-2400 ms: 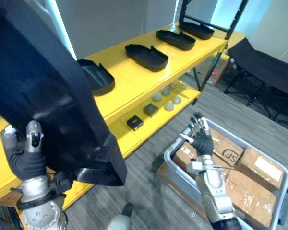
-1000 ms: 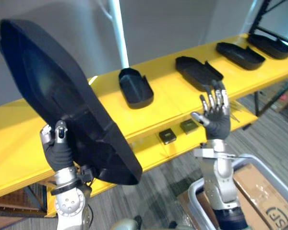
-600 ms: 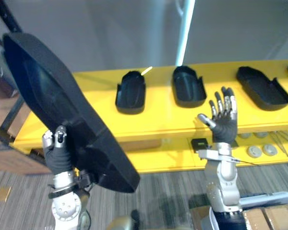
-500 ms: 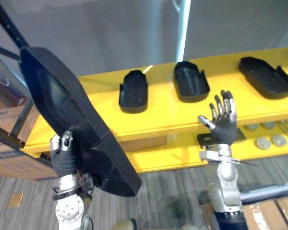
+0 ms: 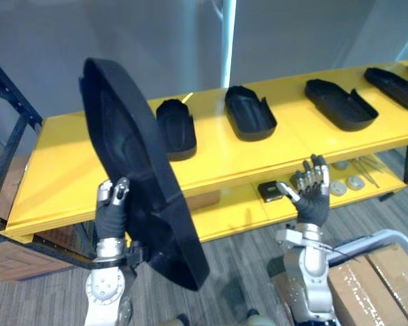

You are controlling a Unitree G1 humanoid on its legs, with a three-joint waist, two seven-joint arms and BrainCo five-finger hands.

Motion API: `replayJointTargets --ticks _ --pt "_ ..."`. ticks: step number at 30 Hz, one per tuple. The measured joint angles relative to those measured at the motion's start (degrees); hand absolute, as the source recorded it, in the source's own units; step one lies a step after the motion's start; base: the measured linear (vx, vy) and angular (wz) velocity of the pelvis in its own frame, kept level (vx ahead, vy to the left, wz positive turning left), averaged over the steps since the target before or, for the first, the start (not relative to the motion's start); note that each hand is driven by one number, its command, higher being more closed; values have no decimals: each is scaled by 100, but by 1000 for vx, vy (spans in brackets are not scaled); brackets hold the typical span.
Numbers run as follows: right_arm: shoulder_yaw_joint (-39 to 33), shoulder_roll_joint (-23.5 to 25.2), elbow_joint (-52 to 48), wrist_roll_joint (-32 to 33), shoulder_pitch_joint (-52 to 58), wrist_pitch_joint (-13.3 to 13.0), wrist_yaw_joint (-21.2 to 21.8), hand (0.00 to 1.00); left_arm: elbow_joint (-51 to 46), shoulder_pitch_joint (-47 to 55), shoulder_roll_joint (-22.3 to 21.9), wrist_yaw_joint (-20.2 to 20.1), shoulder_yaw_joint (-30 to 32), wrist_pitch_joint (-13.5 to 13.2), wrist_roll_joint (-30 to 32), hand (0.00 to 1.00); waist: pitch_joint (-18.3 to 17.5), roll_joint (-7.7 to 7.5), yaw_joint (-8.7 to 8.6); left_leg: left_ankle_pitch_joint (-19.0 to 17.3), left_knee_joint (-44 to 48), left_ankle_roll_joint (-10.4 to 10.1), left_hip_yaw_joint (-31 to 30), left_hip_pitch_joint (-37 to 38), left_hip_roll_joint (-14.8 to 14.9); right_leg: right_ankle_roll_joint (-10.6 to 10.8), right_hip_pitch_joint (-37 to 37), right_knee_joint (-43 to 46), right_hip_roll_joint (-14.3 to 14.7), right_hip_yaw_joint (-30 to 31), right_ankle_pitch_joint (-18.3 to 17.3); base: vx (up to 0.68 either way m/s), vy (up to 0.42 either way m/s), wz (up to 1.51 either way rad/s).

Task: Walk over and take plastic housings, then place them on the shelf

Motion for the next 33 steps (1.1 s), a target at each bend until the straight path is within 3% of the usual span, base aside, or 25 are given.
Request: replayJointTargets --ticks 2,6,10,12,15,18,19,20,21,22,23,24,26,27,28,29,30,31,33 --pt "-79 -124 11 3 8 -44 -12 0 0 -8 -71 5 4 -6 -2 100 15 78 2 5 95 -3 27 -18 55 -26 14 -2 39 0 -18 29 -61 -4" --pt "-154 22 -10 12 245 -103 4 0 0 13 -116 0 4 -13 -32 100 83 -31 24 -1 1099 1 49 -205 193 -155 263 17 60 82 -105 15 -73 -15" --pt "-204 36 -57 10 503 -120 115 0 1 7 -136 -46 -9 -22 -40 100 54 28 -50 34 1068 29 41 -182 340 -212 303 18 148 118 -137 24 -28 -4" --pt "-231 55 -80 12 476 -123 120 0 4 14 -148 -54 2 -23 -40 100 175 -171 -84 9 1403 81 51 -362 310 -295 348 29 -2 225 -192 11 0 -13" --pt "-202 3 -224 12 360 -210 110 0 58 38 -138 -15 -63 -33 -32 100 203 -219 -63 -28 1283 79 51 -527 637 -283 335 236 -232 461 -399 20 94 -43" --pt "-73 -202 -225 10 253 -254 101 0 87 40 -139 -4 -233 -38 41 100 125 -87 -62 137 1012 -21 156 -490 863 67 284 559 -448 709 -649 66 321 -44" --pt "-61 -350 -229 9 229 -270 90 0 129 43 -143 17 -240 -35 135 100 -13 137 -77 339 1018 17 168 -493 851 238 257 650 -447 778 -753 133 423 -26" --pt "-53 -366 -173 21 226 -273 62 0 177 -3 -54 40 -180 -32 251 100 -90 112 -118 -33 1017 -559 337 -431 728 395 270 704 -648 813 -802 149 437 -20" --pt "-16 -291 -146 52 227 -256 19 0 195 -22 9 47 -142 -12 273 100 -111 -15 -118 -86 994 -451 365 -369 535 382 292 711 -831 826 -784 162 414 -6" --pt "9 -118 -141 121 227 -261 -17 0 193 -32 141 48 -91 29 285 100 -140 -178 -141 -109 862 -350 426 -299 296 454 345 679 -1090 712 -560 143 341 3" --pt "-9 -18 -131 121 224 -263 -28 0 212 -97 212 33 -76 105 307 100 -156 -240 -147 -95 777 -299 421 -300 205 454 327 647 -1164 569 -310 154 362 22" --pt "-24 39 -127 120 211 -264 -62 0 257 -202 307 19 -66 167 338 100 -156 -242 -153 -53 668 -222 354 -287 155 376 314 640 -1157 328 31 120 274 35" --pt "-15 97 -111 115 129 -265 -112 0 260 -337 437 -3 84 222 524 100 -132 -187 -145 -2 484 -142 245 -201 188 331 223 816 -1068 184 296 122 184 41" --pt "-14 142 -111 117 25 -270 -100 0 285 -500 513 14 166 235 517 100 -116 -98 -203 29 411 -101 22 -205 321 215 259 698 -656 298 -172 110 67 49" --pt "-9 140 -111 117 -12 -271 -79 0 286 -594 551 28 207 242 518 100 -111 -81 -195 51 380 -105 -23 -206 378 111 253 571 -442 353 -284 72 -19 54" --pt "10 141 -115 117 -46 -270 -52 0 285 -681 573 39 256 242 517 100 -111 -82 -176 76 349 -124 -85 -217 398 11 236 407 -264 387 -329 36 -28 59" --pt "93 147 -197 117 -104 -267 27 0 279 -865 568 130 310 295 509 100 -156 -177 -173 116 323 -165 -265 -307 298 -121 189 70 76 395 -95 35 -40 68" --pt "140 99 -225 110 -143 -266 43 0 296 -890 502 180 293 337 502 100 -165 -161 -182 129 303 -188 -345 -309 268 -40 231 107 62 290 -123 62 -42 78" --pt "275 47 -232 93 -288 -238 63 0 201 -739 267 297 189 486 476 100 -213 35 -132 240 101 -232 -445 -299 276 -56 225 99 92 248 -136 67 -34 40"
